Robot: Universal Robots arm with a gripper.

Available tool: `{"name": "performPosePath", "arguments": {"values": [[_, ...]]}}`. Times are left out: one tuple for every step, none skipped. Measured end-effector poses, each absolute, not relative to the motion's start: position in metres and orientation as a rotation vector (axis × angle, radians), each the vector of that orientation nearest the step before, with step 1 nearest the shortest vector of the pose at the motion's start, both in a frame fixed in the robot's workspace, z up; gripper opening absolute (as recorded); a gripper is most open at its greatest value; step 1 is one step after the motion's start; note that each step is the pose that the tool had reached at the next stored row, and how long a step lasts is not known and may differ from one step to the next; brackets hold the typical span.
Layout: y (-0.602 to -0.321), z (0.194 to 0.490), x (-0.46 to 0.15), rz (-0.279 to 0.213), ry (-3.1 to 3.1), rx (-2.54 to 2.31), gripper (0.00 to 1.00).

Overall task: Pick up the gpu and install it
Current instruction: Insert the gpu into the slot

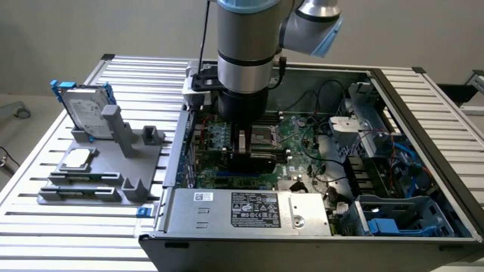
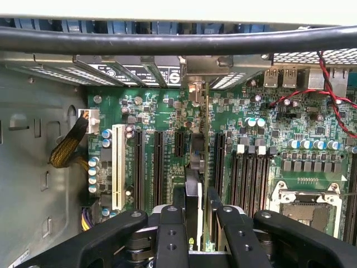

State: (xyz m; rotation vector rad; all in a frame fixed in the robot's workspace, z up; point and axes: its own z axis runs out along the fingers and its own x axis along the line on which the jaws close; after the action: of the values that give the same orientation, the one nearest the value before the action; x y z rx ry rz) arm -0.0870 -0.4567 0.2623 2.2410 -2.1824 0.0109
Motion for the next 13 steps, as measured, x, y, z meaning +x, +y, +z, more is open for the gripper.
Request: {"name": "performPosePath", "arguments": {"values": [[-0.4567,0.2618,-0.0872,0.01,-2.183,2.241,0.26],[-0.4567,0.2613,-0.0873,0.01,-2.183,2.241,0.26],[-0.4567,0.2609,-0.0874,0.009,-2.183,2.242,0.26],[-0.4567,0.2605,-0.0875,0.009,-2.184,2.242,0.26],[-0.4568,0.2602,-0.0876,0.008,-2.184,2.242,0.26],[-0.4568,0.2596,-0.0876,0.007,-2.185,2.243,0.26],[-0.4568,0.2592,-0.0876,0.006,-2.185,2.243,0.26],[-0.4569,0.2588,-0.0877,0.006,-2.185,2.244,0.26],[-0.4569,0.2584,-0.0878,0.005,-2.185,2.244,0.26],[-0.457,0.258,-0.0878,0.004,-2.186,2.244,0.26],[-0.457,0.2576,-0.0879,0.003,-2.186,2.244,0.26],[-0.4571,0.2573,-0.0879,0.003,-2.186,2.245,0.26],[-0.4571,0.257,-0.088,0.001,-2.187,2.245,0.26]]}}
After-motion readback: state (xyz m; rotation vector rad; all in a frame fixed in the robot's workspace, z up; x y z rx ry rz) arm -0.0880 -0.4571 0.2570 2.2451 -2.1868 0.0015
